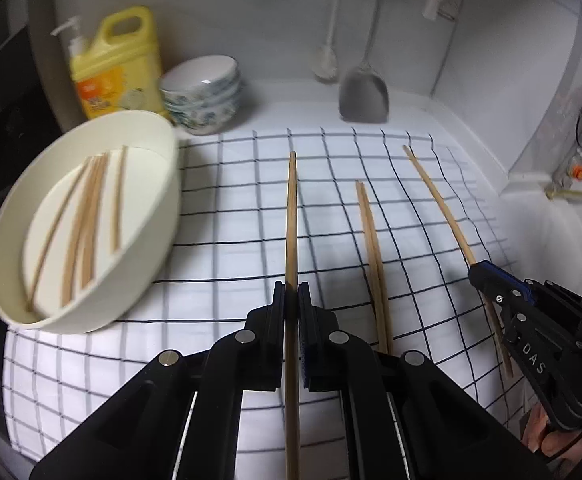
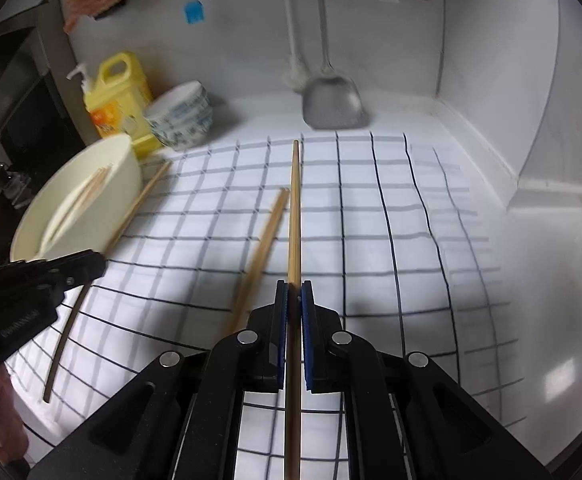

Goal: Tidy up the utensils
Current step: 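Carry both held chopsticks over the white basin and lower them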

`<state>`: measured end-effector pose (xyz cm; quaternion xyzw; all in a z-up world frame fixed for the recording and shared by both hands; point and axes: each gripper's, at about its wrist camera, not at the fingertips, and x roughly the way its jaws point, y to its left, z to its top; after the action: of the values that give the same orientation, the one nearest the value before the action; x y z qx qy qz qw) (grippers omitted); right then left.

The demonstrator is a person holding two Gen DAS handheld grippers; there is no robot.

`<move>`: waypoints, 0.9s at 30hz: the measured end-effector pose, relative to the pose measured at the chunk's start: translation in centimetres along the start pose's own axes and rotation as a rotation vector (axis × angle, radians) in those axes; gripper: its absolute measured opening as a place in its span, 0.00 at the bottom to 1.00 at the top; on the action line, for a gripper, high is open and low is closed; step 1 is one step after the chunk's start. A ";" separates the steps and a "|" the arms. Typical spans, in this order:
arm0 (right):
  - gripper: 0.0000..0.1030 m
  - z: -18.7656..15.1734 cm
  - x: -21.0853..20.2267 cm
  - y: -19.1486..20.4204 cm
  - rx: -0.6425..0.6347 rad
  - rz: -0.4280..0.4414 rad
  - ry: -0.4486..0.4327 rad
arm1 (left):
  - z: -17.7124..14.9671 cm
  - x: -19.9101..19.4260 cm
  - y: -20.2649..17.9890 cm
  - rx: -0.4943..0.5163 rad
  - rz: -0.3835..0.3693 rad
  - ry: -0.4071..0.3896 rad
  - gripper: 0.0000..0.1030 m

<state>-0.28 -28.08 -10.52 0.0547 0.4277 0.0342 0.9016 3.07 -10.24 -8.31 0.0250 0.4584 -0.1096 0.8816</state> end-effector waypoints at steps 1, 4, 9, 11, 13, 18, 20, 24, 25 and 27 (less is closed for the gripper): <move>0.06 0.5 -0.4 0.3 -0.004 0.007 -0.003 | 0.2 -1.1 0.7 -0.015 0.013 -0.008 0.07; 0.06 1.9 -1.9 2.0 -0.030 0.026 -0.014 | 0.8 -3.8 2.9 -0.070 0.031 -0.026 0.07; 0.06 4.6 -4.1 6.8 -0.059 0.081 -0.062 | 1.5 -7.9 7.5 -0.135 0.065 -0.081 0.07; 0.06 5.4 -4.4 8.7 -0.067 0.098 -0.079 | 1.7 -9.1 9.0 -0.135 0.065 -0.099 0.07; 0.06 6.3 -4.5 11.3 -0.077 0.110 -0.100 | 2.0 -9.8 11.1 -0.143 0.064 -0.110 0.07; 0.06 8.3 -2.8 17.1 -0.055 0.139 -0.098 | 4.0 -9.5 17.1 -0.135 0.071 -0.091 0.07; 0.06 9.1 -1.4 20.0 -0.049 0.145 -0.090 | 4.7 -9.3 19.2 -0.128 0.072 -0.099 0.07; 0.06 10.1 0.9 23.8 -0.035 0.147 -0.069 | 5.8 -7.8 23.1 -0.120 0.049 -0.086 0.07; 0.06 10.3 1.6 24.8 -0.036 0.143 -0.065 | 6.1 -7.2 23.9 -0.116 0.048 -0.083 0.07; 0.06 10.7 2.8 26.5 -0.049 0.135 -0.056 | 6.7 -6.1 25.1 -0.111 0.037 -0.072 0.07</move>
<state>9.42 -2.23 -2.58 0.0625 0.3967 0.1037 0.9099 10.47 14.30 -0.89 -0.0196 0.4312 -0.0687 0.8994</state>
